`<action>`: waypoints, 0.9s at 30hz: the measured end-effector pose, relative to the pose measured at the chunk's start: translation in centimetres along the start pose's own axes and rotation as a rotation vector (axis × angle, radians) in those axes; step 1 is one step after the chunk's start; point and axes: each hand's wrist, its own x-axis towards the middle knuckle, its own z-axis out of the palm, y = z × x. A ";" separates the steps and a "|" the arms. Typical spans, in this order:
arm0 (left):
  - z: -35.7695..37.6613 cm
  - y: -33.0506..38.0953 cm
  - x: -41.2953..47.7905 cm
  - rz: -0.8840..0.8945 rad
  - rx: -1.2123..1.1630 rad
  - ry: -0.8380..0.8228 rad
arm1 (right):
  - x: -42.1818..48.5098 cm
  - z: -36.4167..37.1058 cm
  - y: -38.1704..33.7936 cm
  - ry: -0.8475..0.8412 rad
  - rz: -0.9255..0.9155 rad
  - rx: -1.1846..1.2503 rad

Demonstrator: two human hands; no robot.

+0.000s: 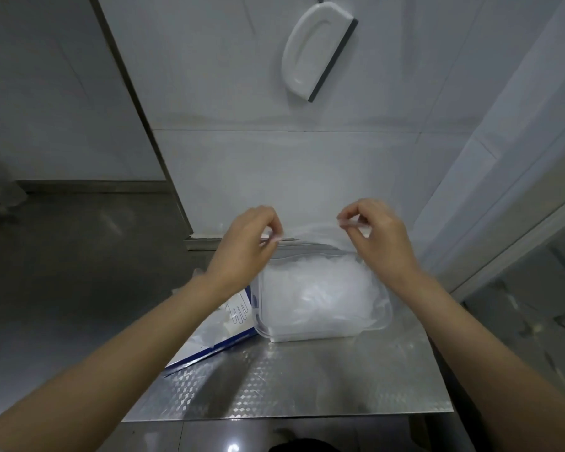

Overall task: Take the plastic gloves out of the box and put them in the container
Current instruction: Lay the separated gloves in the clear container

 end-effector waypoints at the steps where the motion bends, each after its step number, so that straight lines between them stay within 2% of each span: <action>1: 0.5 -0.6 -0.8 0.002 0.053 -0.066 | -0.9 0.3 0.5 -0.060 0.022 -0.028; 8: 3.5 -3.9 -3.9 0.056 0.318 -0.385 | -5.7 3.0 2.3 -0.571 0.145 -0.221; 14: 4.9 -4.4 -3.7 0.090 0.430 -0.554 | -7.3 4.5 3.5 -0.797 0.202 -0.271; 16: 5.1 -4.5 -3.6 0.109 0.490 -0.634 | -7.3 4.4 4.0 -0.883 0.288 -0.203; 18: 5.2 -4.1 -3.3 0.104 0.552 -0.718 | -6.8 4.2 4.1 -0.878 0.414 -0.098; 19: 5.4 -3.9 -3.1 0.088 0.556 -0.728 | -6.4 4.1 4.1 -0.815 0.446 -0.069; 21: 5.7 -3.0 -2.4 0.031 0.512 -0.647 | -5.7 4.3 4.2 -0.654 0.413 -0.081; 23: 6.4 -2.2 -1.7 -0.031 0.444 -0.522 | -5.2 4.9 4.1 -0.601 0.345 -0.120; 25: 7.5 -2.0 -1.4 -0.054 0.397 -0.500 | -5.2 5.8 4.2 -0.687 0.266 -0.173; 27: 9.3 -2.2 -1.5 -0.065 0.410 -0.611 | -5.6 7.0 4.8 -0.821 0.208 -0.246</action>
